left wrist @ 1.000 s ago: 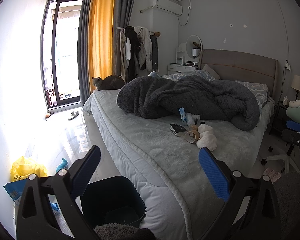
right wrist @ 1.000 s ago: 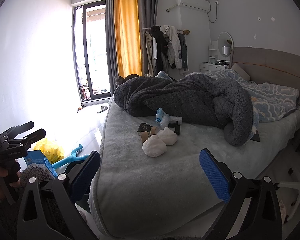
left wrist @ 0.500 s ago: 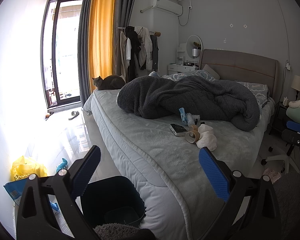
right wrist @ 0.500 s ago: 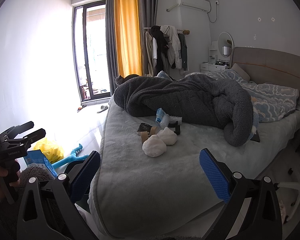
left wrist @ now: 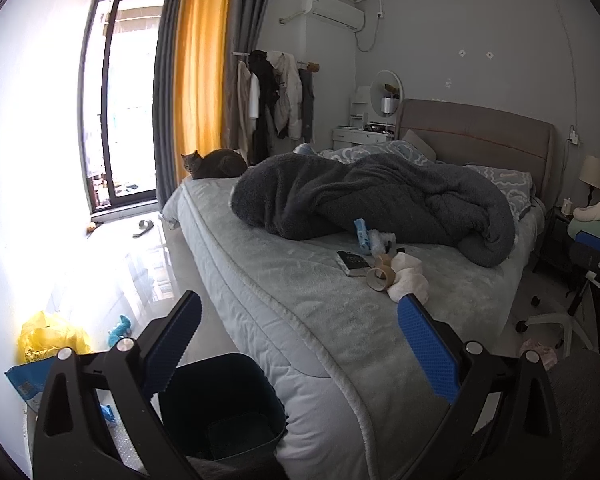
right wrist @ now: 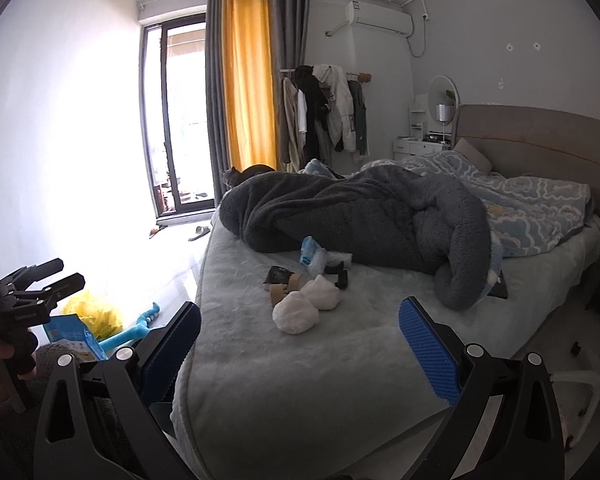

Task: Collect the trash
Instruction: 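Move both tools toward the tissue balls and cardboard tubes on the bed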

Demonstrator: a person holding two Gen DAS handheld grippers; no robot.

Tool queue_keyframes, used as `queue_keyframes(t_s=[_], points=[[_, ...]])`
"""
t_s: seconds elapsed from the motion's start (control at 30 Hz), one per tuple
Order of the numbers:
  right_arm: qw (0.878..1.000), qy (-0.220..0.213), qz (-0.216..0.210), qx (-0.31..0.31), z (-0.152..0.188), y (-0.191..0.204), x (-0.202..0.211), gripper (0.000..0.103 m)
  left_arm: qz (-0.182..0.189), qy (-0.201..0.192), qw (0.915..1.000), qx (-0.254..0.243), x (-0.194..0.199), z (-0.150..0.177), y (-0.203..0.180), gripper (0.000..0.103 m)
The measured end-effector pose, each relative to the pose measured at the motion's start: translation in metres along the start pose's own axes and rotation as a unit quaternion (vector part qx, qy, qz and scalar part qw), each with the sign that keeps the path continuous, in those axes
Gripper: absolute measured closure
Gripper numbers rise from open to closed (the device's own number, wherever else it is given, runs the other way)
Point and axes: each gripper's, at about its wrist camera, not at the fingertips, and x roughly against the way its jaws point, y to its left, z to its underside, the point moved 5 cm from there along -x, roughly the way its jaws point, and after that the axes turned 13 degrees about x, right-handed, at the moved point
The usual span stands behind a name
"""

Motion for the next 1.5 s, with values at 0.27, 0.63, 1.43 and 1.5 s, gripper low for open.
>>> queue_keyframes(t_s=[0.27,0.63,1.43,1.5], points=[[0.999,0.024,-0.027,0.003,0.002,-0.007,-0.042,0.003,0.032,-0.003,0.9995,-0.005,-0.027,-0.011,-0.01,0.003],[0.992,0.067,-0.085,0.063,0.009,0.002,-0.123,0.003,0.068,0.077,0.9944,-0.025,-0.11,-0.004,-0.019,0.006],[0.963,0.156,-0.161,0.147,0.054,0.018,-0.241,0.018,0.136,0.229,0.9638,0.012,-0.223,0.026,-0.045,0.043],[0.961,0.159,-0.165,0.153,0.057,0.018,-0.245,0.018,0.143,0.231,0.9623,0.014,-0.23,0.024,-0.053,0.043]])
